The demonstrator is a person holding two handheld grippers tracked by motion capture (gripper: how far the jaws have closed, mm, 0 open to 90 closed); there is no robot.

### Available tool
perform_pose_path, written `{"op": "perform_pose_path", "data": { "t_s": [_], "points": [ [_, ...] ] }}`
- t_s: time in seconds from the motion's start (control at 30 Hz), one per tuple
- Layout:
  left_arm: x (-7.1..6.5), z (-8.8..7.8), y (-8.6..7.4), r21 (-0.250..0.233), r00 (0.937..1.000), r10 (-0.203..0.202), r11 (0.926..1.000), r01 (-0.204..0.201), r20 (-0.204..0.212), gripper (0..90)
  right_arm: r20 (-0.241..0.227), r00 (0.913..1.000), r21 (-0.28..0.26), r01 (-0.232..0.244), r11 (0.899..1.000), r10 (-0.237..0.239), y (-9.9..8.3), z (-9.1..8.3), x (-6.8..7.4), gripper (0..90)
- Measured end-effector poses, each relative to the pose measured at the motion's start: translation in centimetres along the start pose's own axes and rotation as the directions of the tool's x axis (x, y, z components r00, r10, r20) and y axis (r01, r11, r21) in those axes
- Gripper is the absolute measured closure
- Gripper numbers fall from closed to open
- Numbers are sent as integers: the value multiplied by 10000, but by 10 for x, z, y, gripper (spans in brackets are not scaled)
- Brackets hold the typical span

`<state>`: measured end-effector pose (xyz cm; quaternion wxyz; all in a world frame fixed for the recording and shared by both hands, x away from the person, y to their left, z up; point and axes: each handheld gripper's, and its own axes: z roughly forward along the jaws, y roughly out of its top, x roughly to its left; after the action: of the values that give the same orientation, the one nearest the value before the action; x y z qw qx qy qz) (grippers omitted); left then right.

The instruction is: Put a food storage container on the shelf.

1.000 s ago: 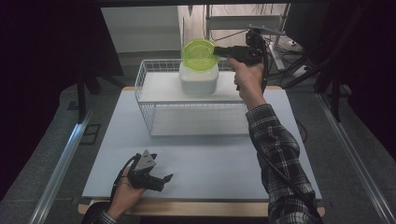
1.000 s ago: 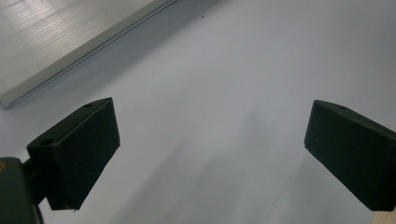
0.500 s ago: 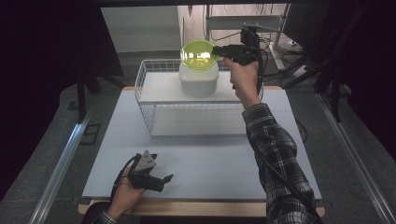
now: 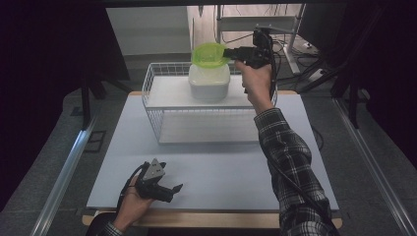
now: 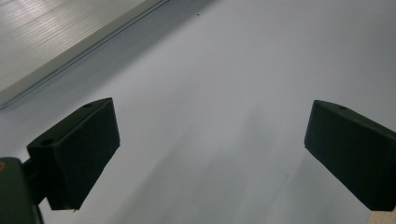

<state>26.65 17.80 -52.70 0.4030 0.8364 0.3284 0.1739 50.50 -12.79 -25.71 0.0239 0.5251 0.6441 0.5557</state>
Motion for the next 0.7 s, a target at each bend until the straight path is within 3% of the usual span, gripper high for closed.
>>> {"op": "perform_pose_path", "data": {
  "t_s": [0.3, 0.43, 0.7],
  "points": [
    [0, 0, 0, 7, 10000, 18, 10000, -18, 15, 30, -51, 10000, 2, -66, 10000, 66, 1, 3, -1, 656],
    [0, 0, 0, 39, 10000, 58, 10000, -58, 19, 30, 318, 9994, 21, 146, 9999, -147, 2, 4, -2, 625],
    [-1, 1, 0, 59, 9999, 97, 9999, -97, 32, 30, 329, 9988, 90, 357, 9993, -360, 3, 4, -4, 546]
  ]
}}
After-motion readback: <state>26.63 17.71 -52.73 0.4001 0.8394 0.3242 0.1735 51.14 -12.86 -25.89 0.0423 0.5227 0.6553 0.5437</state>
